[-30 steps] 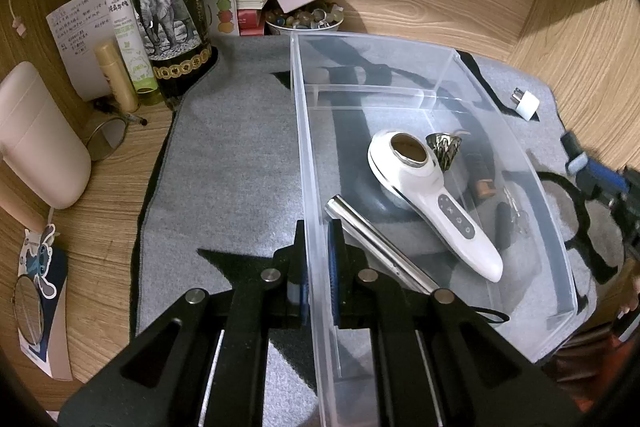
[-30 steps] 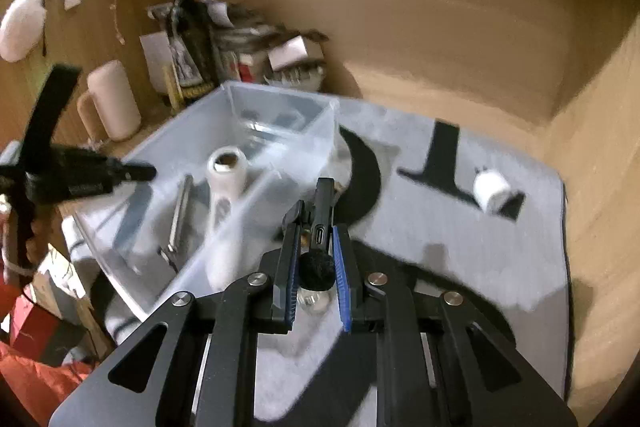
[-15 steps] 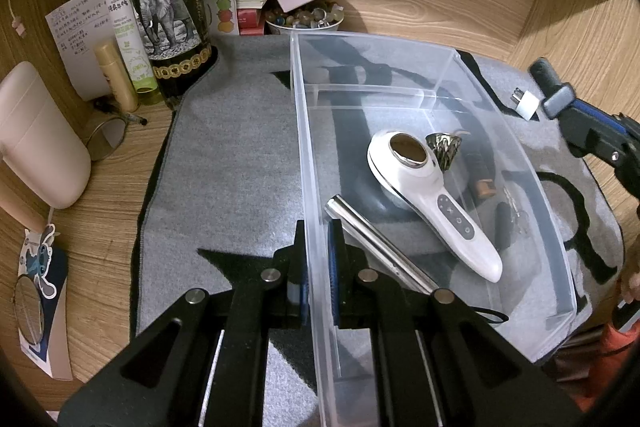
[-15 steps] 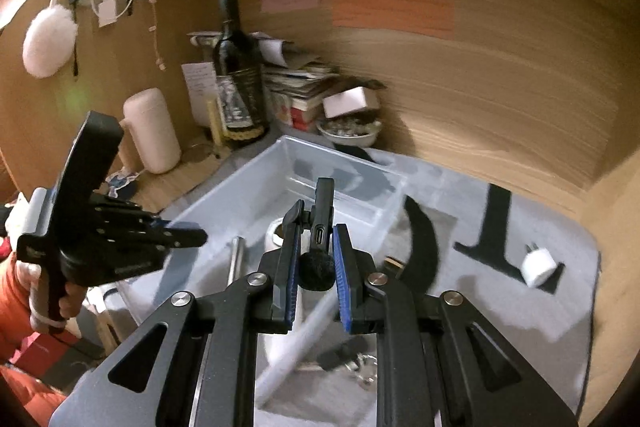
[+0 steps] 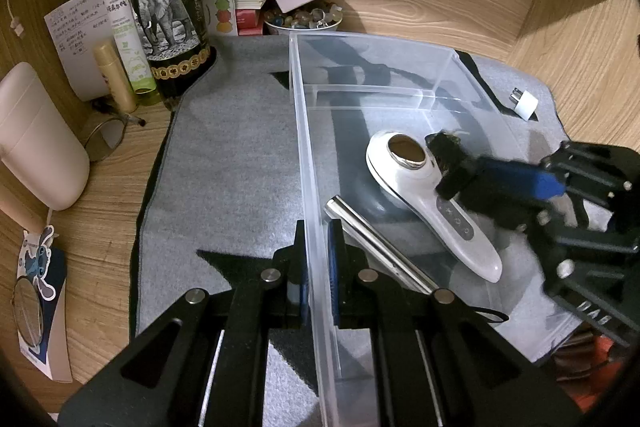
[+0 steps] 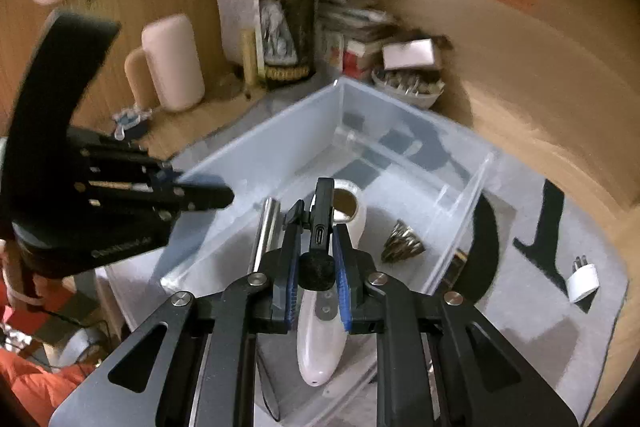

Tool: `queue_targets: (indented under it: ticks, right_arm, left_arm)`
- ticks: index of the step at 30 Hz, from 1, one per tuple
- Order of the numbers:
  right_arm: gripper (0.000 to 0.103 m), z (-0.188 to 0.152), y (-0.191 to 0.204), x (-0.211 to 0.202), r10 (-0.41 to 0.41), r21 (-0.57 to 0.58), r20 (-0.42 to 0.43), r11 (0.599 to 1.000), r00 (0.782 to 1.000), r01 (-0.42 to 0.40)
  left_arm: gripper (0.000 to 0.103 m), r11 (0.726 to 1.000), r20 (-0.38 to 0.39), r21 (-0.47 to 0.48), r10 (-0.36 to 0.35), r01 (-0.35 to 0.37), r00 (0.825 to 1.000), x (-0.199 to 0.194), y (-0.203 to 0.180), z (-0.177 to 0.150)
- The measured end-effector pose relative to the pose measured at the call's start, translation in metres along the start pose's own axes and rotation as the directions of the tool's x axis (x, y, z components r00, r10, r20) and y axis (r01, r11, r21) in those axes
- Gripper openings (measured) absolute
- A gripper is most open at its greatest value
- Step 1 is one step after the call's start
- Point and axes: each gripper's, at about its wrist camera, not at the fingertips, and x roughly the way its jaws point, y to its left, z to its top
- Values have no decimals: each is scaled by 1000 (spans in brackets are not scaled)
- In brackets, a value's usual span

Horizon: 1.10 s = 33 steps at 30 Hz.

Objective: Organize rigid objects
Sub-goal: 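Carry the black item into the clear box and open the right tool, then move the right tool back over the mat to the key ring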

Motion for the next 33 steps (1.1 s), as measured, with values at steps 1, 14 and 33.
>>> queue_targets:
  ticks: [1,14,33]
  right_arm:
    - [15,-1,1,2,5,-5,-13,1000,1000,-5]
    - [53,-5,-1,-3,17,24,-32,1000,999,-16]
    - [60,-14,-42,-68,-128,136,125,985,984,111]
  left_arm:
    - [8,1000,0,-1,0,0,1000,0,0,0]
    - [8,1000,0,-1,0,0,1000,0,0,0]
    - [8,1000,-4,2,5,-5,1000,0,0,0]
